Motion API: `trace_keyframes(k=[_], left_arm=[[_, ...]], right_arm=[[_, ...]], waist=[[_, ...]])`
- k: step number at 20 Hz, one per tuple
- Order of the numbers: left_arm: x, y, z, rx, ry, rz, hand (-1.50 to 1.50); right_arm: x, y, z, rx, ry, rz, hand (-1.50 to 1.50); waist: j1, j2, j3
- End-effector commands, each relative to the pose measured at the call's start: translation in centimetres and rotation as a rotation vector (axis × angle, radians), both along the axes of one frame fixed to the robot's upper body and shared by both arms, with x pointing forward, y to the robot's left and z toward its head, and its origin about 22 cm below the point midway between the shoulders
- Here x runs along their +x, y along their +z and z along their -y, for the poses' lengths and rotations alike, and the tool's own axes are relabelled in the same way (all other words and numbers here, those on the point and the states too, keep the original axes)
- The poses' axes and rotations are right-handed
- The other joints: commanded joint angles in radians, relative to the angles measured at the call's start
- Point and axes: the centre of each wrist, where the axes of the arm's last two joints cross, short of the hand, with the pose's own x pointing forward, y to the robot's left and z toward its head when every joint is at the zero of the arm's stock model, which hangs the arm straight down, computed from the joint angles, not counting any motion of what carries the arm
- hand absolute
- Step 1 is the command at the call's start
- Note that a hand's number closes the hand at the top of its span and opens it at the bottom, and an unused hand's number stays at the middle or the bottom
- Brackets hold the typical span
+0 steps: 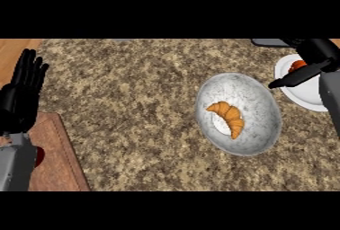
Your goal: Pick the croissant from the plate and place it in the bowl
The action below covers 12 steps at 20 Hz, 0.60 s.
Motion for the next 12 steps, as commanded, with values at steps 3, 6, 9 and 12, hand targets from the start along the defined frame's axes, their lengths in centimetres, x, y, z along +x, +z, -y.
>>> trace_keyframes(k=[3,6,9,12], left_arm=[[0.7,2.1,-0.2,-0.005,-0.030,0.011,0.00],[1.4,0.7,1.7,0.005,-0.028,0.039,0.00],[0.7,1.1,1.1,-0.014,-0.046,0.030,0.00],[1.2,1.0,2.4,-0.005,-0.063,0.032,0.00]], right_arm=[[-1.0,2.0,6.4,0.108,-0.069,-0.020,-1.50],[-2.6,2.3,9.4,0.129,-0.083,0.012,-1.50],[-4.3,1.7,12.0,0.132,-0.104,-0.002,-1.50],[-4.0,2.7,12.0,0.131,-0.119,-0.002,-1.50]], waist=[[0.028,0.010,0.002],[0.032,0.029,0.005],[0.051,0.030,0.007],[0.066,0.038,0.009]])
